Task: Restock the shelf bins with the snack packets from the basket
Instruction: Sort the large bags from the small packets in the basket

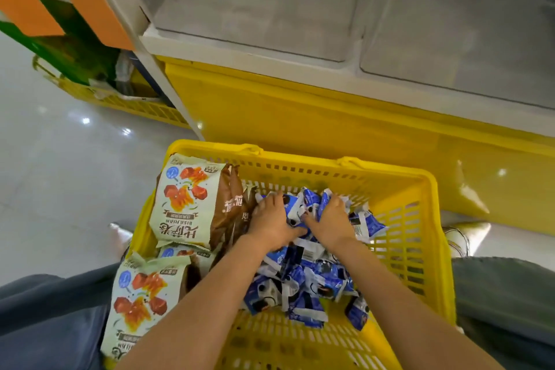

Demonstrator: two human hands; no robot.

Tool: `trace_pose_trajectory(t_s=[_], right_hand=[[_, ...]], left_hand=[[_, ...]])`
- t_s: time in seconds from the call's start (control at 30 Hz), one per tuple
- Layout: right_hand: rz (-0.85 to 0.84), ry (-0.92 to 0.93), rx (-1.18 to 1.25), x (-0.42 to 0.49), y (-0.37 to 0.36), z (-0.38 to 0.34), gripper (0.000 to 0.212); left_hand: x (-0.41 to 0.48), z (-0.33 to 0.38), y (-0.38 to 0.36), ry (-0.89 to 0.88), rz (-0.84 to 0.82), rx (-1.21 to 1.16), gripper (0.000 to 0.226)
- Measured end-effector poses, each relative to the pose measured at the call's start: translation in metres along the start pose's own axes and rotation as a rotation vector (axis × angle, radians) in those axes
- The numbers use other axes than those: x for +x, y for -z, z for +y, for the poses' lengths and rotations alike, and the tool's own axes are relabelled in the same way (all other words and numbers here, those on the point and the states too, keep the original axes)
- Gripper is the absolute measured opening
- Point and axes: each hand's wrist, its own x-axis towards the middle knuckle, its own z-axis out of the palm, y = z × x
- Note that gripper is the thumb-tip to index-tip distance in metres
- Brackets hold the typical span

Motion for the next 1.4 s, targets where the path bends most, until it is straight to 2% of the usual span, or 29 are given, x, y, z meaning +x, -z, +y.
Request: trace_pose_trajectory(t_s=[0.03,0.13,0.2,0.27,0.37,0.43,0.5,0.57,0.67,0.8,0.9,0.93,1.0,1.1,1.17,1.23,1.33,1.4], right_hand=[[0.018,-0.013,0.005,0.001,-0.002,0.000,0.086],[0.090,-0.051,0.071,0.003,-0.002,-0.001,0.073],[0.109,-0.060,0.174,0.001,0.004,0.003,0.069],[0.141,-0.015,0.245,-0.007,0.011,0.012,0.065],[0.276,0.099,0.191,-0.031,0.014,0.032,0.051],[0.295,0.130,0.191,-0.047,0.015,0.042,0.049],[0.188,0.124,0.174,-0.058,0.017,0.047,0.050],[-0.007,0.146,0.066,-0.069,0.019,0.053,0.051],[-0.253,0.170,-0.099,-0.089,0.014,0.068,0.048],[-0.384,0.148,-0.282,-0.101,0.003,0.092,0.046],[-0.418,0.082,-0.386,-0.100,-0.003,0.107,0.052],[-0.416,0.075,-0.441,-0.099,-0.005,0.110,0.052],[-0.331,0.106,-0.546,-0.095,-0.005,0.107,0.052],[0.004,0.205,-0.408,-0.082,0.004,0.089,0.044],[0.161,0.254,-0.320,-0.065,0.012,0.080,0.047],[0.177,0.248,-0.261,-0.048,0.018,0.076,0.055],[0.090,0.155,-0.193,-0.028,0.022,0.072,0.061],[0.037,0.116,-0.287,-0.020,0.021,0.071,0.065]], left_hand=[[0.001,0.001,-0.001,-0.010,0.013,0.010,0.093],[0.002,0.000,0.001,-0.046,0.142,-0.091,0.059],[-0.001,0.000,0.005,-0.042,0.200,-0.194,0.044],[-0.007,0.002,0.008,-0.055,0.243,-0.277,0.036],[-0.026,0.005,0.004,-0.089,0.326,-0.425,0.022],[-0.041,0.005,-0.005,-0.053,0.330,-0.482,0.028],[-0.057,0.001,-0.019,0.006,0.281,-0.475,0.040],[-0.071,-0.002,-0.032,0.052,0.181,-0.454,0.047],[-0.087,-0.008,-0.050,0.074,-0.020,-0.401,0.045],[-0.101,-0.014,-0.075,0.003,-0.343,-0.227,0.048],[-0.101,-0.011,-0.081,-0.076,-0.405,-0.099,0.043],[-0.099,-0.008,-0.080,-0.119,-0.362,-0.051,0.043],[-0.094,-0.002,-0.073,-0.209,-0.152,-0.027,0.042],[-0.082,0.007,-0.052,-0.297,0.261,-0.150,0.036],[-0.066,0.007,-0.038,-0.310,0.406,-0.177,0.036],[-0.048,0.004,-0.028,-0.297,0.327,-0.164,0.039],[-0.030,0.003,-0.029,-0.235,-0.048,-0.120,0.050],[-0.024,0.003,-0.036,-0.260,-0.144,0.025,0.052]])
